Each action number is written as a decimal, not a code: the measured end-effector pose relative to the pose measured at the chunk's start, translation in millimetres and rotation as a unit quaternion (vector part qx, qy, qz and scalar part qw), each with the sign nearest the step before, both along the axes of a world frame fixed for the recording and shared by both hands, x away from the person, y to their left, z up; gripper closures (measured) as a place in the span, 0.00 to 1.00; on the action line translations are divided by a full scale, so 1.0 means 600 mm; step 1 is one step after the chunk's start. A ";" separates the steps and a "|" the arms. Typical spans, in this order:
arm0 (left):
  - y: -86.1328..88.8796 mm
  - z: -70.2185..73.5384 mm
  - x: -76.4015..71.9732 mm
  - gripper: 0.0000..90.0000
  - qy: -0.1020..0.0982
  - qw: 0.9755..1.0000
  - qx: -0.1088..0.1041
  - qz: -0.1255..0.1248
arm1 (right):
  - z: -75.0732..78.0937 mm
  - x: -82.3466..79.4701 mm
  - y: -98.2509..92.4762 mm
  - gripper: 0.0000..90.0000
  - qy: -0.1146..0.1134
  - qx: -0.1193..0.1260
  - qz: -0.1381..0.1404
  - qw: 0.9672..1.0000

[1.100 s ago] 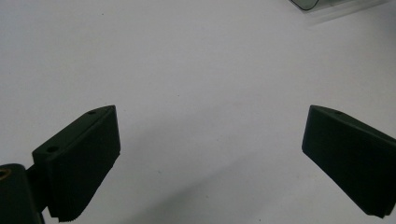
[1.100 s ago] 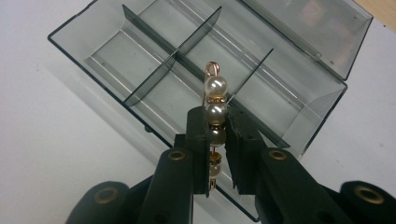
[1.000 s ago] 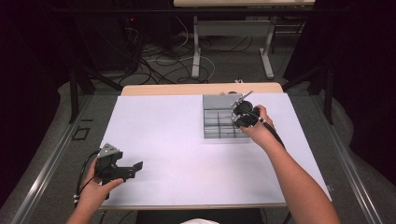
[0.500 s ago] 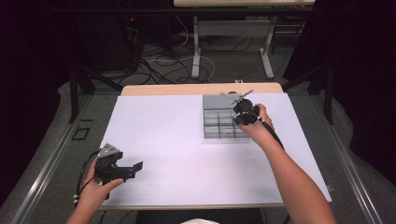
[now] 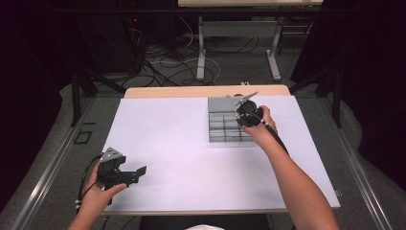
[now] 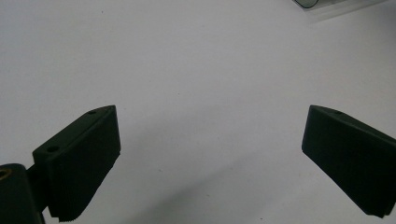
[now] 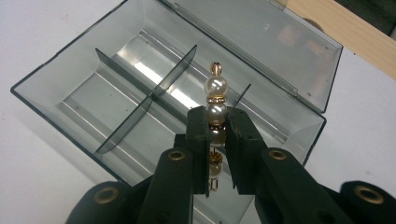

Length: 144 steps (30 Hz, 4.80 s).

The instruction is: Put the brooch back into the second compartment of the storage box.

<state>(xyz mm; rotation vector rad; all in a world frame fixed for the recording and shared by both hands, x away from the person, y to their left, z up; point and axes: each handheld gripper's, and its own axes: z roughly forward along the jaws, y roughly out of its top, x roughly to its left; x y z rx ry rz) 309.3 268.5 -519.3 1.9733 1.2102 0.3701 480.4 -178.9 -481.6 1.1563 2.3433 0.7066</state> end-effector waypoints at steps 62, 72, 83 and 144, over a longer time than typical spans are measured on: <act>0.005 -0.002 0.001 0.05 -0.001 1.000 -0.003 0.002 | -0.053 0.047 0.024 0.89 -0.048 0.010 0.016 0.999; 0.004 -0.004 0.000 0.05 -0.002 1.000 -0.003 0.004 | -0.052 0.045 0.027 0.74 -0.060 0.014 0.021 0.998; 0.005 -0.002 0.001 0.05 -0.001 1.000 0.004 -0.003 | -0.042 0.034 0.028 0.63 -0.050 0.022 0.011 0.998; 0.001 -0.004 0.001 0.05 0.000 1.000 0.002 -0.002 | 0.037 -0.118 0.030 0.21 -0.056 0.091 0.067 0.992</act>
